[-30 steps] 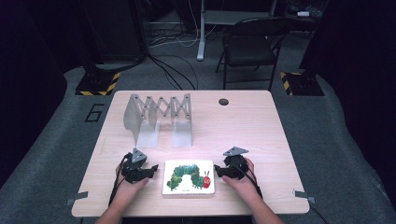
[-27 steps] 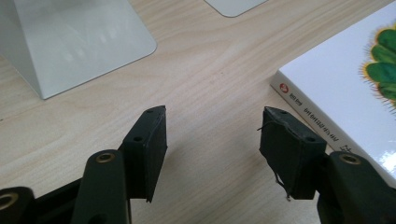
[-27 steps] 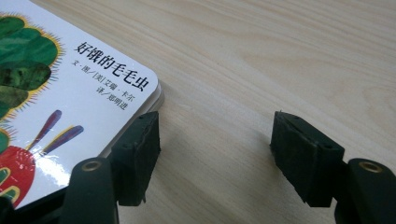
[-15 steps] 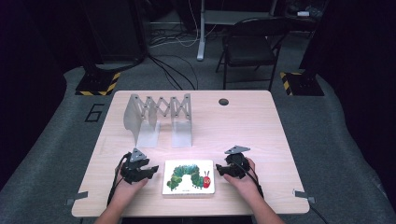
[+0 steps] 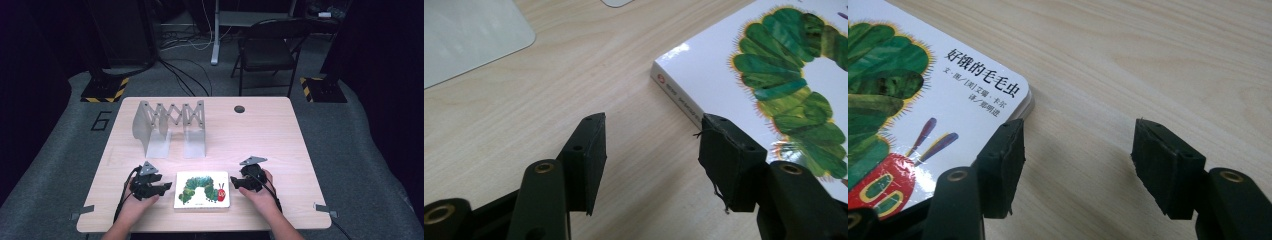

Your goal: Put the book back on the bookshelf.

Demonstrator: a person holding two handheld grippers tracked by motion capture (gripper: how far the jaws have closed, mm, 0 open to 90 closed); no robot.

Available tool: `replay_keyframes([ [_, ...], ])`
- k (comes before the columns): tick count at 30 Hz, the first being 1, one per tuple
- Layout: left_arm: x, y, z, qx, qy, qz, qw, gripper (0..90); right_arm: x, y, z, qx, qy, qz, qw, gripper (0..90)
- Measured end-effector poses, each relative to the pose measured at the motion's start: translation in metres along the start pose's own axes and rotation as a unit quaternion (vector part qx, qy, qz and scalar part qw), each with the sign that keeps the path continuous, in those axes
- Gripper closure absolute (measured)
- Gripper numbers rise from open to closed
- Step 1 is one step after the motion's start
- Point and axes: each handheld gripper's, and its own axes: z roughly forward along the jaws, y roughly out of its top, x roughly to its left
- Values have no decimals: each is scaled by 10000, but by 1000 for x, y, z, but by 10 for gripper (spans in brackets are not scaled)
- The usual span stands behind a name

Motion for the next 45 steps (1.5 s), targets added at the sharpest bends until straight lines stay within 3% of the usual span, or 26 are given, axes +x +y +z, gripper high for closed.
replay_keyframes([
  [2,-3,0,-1,-7,-50,41,10000,434,2,0,-1,39,47,68,10000,378],
  [3,-5,0,-1,7,-83,37,10000,429,1,1,-1,4,56,-48,10000,378],
  [6,-9,-1,-3,-39,-90,83,9999,427,5,1,-3,-1,100,-19,9999,378],
  [10,-16,-2,-6,-15,-222,17,9998,429,6,2,-6,-8,234,-59,9997,387],
  [13,-20,-3,-9,114,-278,148,9994,429,8,6,-10,-3,302,66,9995,405],
  [14,-22,-4,-10,70,-252,149,9995,428,7,8,-12,-30,300,-61,9995,407],
  [20,-33,-5,-21,38,-310,291,9991,417,11,19,-22,-111,383,-40,9992,406],
  [21,-34,-5,-23,73,-336,342,9988,412,12,20,-23,-73,411,52,9991,406],
  [26,-44,-13,-26,47,-343,406,9986,382,13,31,-24,-41,385,-59,9992,403],
  [28,-47,-16,-27,16,-377,399,9985,377,14,34,-23,-14,384,3,9993,398],
  [31,-49,-19,-26,-14,-481,453,9978,371,13,37,-17,2,401,-151,9991,391],
  [34,-51,-22,-23,-50,-554,455,9974,361,16,36,-10,26,475,-22,9989,385],
  [36,-52,-23,-21,-26,-533,491,9974,329,16,33,-6,41,592,-22,9982,381],
  [45,-58,-29,-13,153,-421,595,9972,276,18,28,10,249,699,-90,9972,354],
])
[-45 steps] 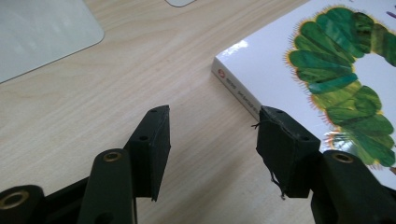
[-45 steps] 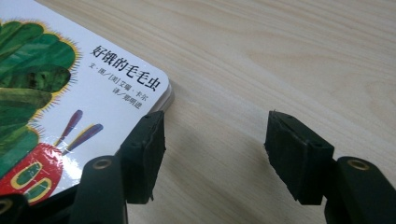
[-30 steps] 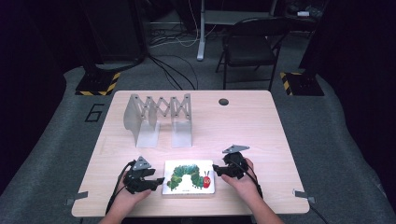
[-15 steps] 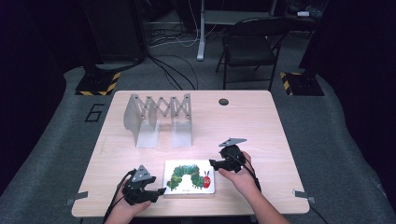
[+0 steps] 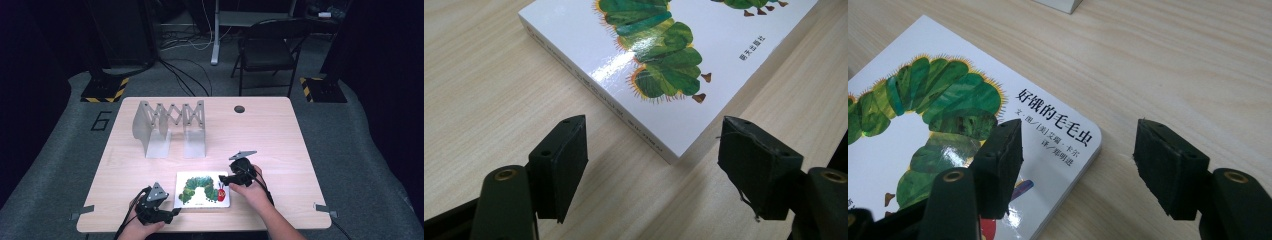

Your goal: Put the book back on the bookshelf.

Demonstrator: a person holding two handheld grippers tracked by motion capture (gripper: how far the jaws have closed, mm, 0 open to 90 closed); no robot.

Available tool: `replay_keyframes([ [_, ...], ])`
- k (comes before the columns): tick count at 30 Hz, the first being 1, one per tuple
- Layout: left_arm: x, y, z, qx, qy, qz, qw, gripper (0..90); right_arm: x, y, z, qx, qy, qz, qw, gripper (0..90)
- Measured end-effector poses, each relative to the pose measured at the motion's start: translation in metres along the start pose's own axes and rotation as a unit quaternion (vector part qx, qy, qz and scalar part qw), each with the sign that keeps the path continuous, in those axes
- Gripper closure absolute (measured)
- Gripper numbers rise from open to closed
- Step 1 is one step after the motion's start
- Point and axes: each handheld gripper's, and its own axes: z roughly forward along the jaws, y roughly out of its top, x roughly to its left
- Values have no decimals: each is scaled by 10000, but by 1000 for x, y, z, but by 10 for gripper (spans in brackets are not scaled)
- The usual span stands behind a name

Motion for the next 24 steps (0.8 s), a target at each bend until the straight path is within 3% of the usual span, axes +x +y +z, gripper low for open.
replay_keyframes([
  [8,-8,-2,7,35,51,-19,10000,278,4,2,9,61,70,-94,9999,325],
  [15,-14,-1,12,62,135,151,9998,280,1,2,14,127,172,9,9998,311],
  [18,-16,-1,13,45,116,93,9999,283,1,2,16,187,189,57,9996,302],
  [20,-18,0,14,31,148,161,9998,285,1,2,16,166,189,91,9996,303],
  [24,-20,1,16,21,283,93,9996,286,1,3,17,187,222,187,9994,306],
])
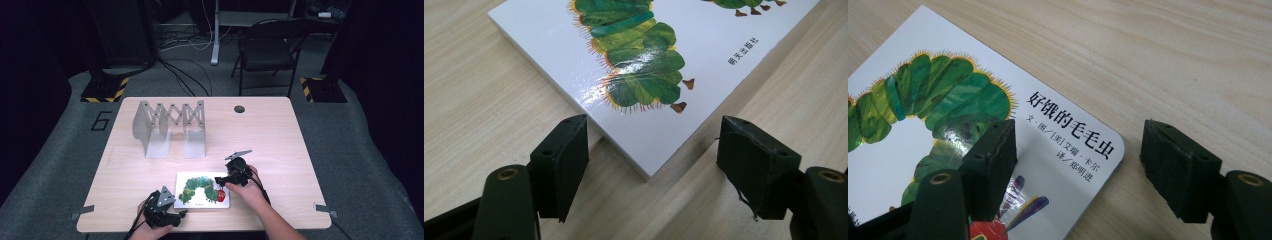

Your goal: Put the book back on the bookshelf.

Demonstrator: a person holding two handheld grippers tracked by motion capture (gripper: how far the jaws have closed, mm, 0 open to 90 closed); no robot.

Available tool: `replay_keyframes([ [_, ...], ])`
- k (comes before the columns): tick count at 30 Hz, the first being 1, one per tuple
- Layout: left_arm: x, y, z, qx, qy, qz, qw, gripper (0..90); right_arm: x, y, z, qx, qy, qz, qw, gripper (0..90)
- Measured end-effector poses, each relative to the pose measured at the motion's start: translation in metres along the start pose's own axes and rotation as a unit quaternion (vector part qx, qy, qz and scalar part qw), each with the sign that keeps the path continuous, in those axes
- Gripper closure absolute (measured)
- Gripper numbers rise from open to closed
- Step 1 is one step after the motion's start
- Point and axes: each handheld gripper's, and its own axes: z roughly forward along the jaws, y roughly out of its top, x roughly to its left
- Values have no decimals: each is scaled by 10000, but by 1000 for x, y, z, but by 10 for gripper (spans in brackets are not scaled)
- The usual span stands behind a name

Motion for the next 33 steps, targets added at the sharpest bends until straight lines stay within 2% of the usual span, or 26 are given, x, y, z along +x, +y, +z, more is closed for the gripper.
replay_keyframes([
  [7,-4,1,1,-28,60,-195,9998,281,-3,1,0,-23,16,3,10000,326],
  [10,-4,2,1,19,84,-154,9998,281,-3,1,0,-24,2,3,10000,329],
  [11,-6,2,3,-47,141,-191,9997,282,-5,1,0,-35,6,4,10000,333],
  [12,-7,4,4,35,241,-112,9996,284,-4,1,0,-28,-11,104,9999,333],
  [13,-9,5,5,21,257,-132,9996,284,-6,1,0,-44,-20,20,10000,335],
  [14,-10,6,6,27,283,-132,9995,283,-6,1,0,-42,-14,64,10000,337],
  [17,-11,7,7,17,308,-220,9993,283,-7,1,0,-60,-32,71,10000,336],
  [24,-13,10,11,-15,391,-205,9990,278,-11,2,-1,-67,-47,128,9999,336],
  [26,-13,12,13,-31,369,-219,9991,273,-11,3,-1,-62,-48,213,9997,336],
  [33,-15,13,16,-89,402,-266,9988,264,-10,3,0,-82,-56,221,9997,325],
])
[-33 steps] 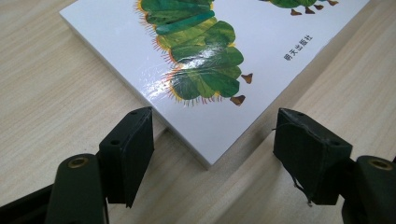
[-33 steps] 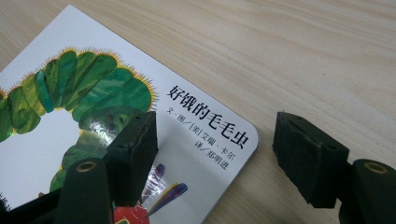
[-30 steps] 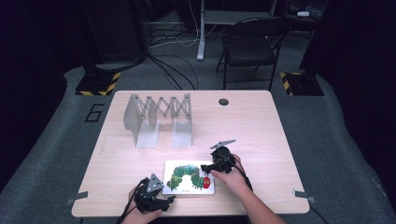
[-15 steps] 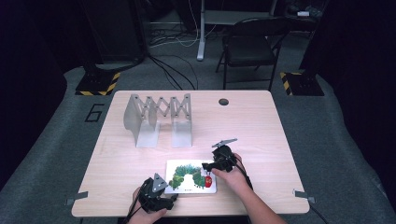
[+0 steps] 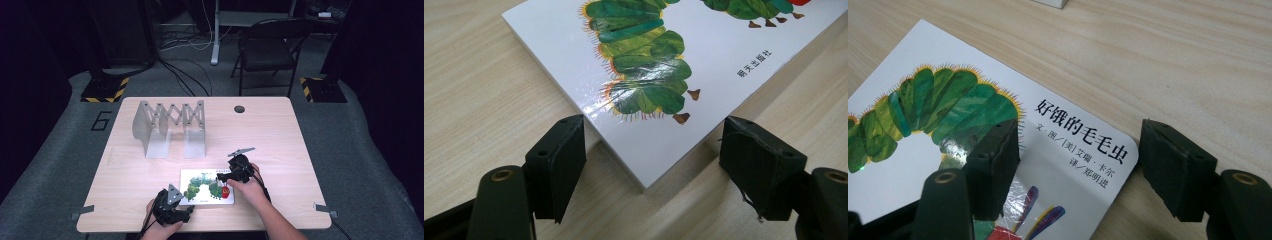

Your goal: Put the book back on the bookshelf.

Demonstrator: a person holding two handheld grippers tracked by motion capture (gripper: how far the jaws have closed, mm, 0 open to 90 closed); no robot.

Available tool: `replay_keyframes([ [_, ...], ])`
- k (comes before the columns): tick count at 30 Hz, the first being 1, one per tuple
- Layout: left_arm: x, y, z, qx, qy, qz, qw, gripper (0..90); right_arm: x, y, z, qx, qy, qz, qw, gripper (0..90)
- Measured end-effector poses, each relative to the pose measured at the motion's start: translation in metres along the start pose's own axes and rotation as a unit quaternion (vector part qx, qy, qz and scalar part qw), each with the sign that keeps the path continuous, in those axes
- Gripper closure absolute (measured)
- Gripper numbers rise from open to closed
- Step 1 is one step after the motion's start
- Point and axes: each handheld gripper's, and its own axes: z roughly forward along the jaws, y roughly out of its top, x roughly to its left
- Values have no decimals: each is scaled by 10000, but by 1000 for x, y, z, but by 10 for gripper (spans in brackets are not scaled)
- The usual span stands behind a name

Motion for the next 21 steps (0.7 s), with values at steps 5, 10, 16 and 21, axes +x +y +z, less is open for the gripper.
replay_keyframes([
  [5,-2,-1,0,-45,1,-19,10000,259,1,0,0,46,-18,-55,10000,316],
  [10,-3,-1,0,-12,-7,-30,10000,228,3,1,0,75,-66,36,9999,307],
  [16,-3,-1,0,3,-43,-1,10000,218,6,3,-1,135,-127,37,9998,308],
  [21,-5,-2,1,-30,-3,5,10000,193,6,4,-1,162,-153,46,9997,319],
])
